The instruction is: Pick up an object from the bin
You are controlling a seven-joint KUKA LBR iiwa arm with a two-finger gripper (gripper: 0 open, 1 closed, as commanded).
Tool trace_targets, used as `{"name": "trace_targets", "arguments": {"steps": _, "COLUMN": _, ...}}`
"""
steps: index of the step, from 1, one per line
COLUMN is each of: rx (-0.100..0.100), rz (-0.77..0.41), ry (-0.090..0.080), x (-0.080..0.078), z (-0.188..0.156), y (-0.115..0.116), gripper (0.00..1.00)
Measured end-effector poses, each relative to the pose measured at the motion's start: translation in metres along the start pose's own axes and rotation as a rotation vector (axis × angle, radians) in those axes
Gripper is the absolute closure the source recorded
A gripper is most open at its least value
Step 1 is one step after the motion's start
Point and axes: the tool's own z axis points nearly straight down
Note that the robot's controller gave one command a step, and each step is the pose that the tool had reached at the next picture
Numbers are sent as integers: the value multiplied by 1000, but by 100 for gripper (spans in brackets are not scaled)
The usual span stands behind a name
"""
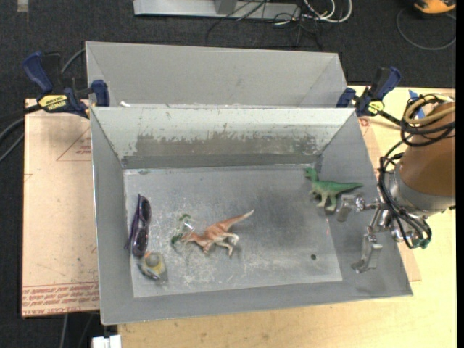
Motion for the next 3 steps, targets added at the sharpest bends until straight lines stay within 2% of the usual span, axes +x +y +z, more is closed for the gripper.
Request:
{"name": "trace_targets", "arguments": {"steps": 1, "rx": -5, "rz": -108, "ry": 5, "x": -142, "z": 114, "y": -1, "gripper": 0}}
{"name": "trace_targets", "arguments": {"steps": 2, "rx": 0, "rz": -187, "ry": -4, "x": -116, "z": 31, "y": 3, "gripper": 0}}
{"name": "trace_targets", "arguments": {"steps": 3, "rx": -6, "rz": -45, "ry": 3, "x": -166, "z": 83, "y": -14, "gripper": 0}}
